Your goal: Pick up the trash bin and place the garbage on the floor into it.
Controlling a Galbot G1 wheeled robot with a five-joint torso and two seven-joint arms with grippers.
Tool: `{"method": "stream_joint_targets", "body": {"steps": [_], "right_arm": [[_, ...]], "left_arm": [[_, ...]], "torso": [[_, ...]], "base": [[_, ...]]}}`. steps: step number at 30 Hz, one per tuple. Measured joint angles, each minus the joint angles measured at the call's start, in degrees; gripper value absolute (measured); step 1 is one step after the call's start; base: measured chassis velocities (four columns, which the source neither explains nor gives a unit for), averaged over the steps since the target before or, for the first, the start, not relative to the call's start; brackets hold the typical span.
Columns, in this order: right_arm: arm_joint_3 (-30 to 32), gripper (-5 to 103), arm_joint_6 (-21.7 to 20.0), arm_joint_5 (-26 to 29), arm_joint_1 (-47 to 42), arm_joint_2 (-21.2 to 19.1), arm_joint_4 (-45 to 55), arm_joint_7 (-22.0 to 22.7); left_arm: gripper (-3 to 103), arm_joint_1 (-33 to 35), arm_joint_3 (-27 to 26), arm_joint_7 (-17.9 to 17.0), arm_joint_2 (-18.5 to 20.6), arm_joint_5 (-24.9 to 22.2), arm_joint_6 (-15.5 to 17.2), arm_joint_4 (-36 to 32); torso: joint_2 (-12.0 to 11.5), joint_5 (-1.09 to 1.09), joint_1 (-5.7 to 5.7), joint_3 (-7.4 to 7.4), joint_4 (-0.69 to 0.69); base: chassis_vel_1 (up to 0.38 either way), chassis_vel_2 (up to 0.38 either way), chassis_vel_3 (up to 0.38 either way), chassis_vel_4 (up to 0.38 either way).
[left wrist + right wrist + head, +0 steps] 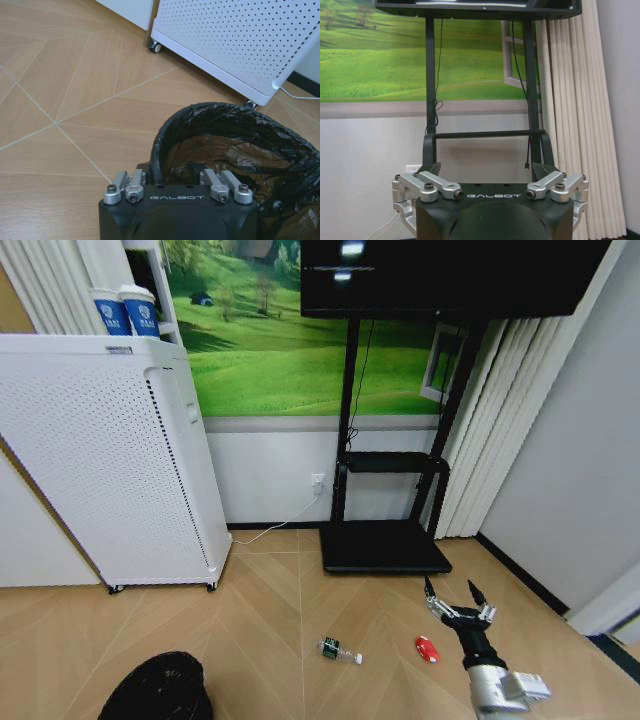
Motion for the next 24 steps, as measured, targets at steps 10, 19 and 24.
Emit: {"method": "stream_joint_targets", "body": {"steps": [10, 19, 24], "right_arm": [[0.2, 100, 0.0, 0.0, -0.2, 0.0, -0.4, 0.3], [0.5, 100, -0.3, 0.3, -1.2, -1.0, -1.2, -0.5], [0.9, 100, 0.5, 0.3, -1.2, -1.2, -2.4, -0.9]], "left_arm": [[10, -0.7, -0.1, 2.2, -0.4, 3.9, -2.6, 0.9], [7, -1.4, -1.2, 13.9, -0.2, 11.9, -11.4, 0.5], [7, -4.0, -4.4, 20.2, 0.8, 20.7, -21.6, 1.3]], "torso": [[0.0, -0.02, 0.0, 0.02, 0.0], [0.0, 0.0, 0.0, 0.02, 0.0], [0.0, -0.01, 0.0, 0.02, -0.01]], "base": [[0.0, 0.0, 0.0, 0.0], [0.0, 0.0, 0.0, 0.0], [0.0, 0.0, 0.0, 0.0]]}}
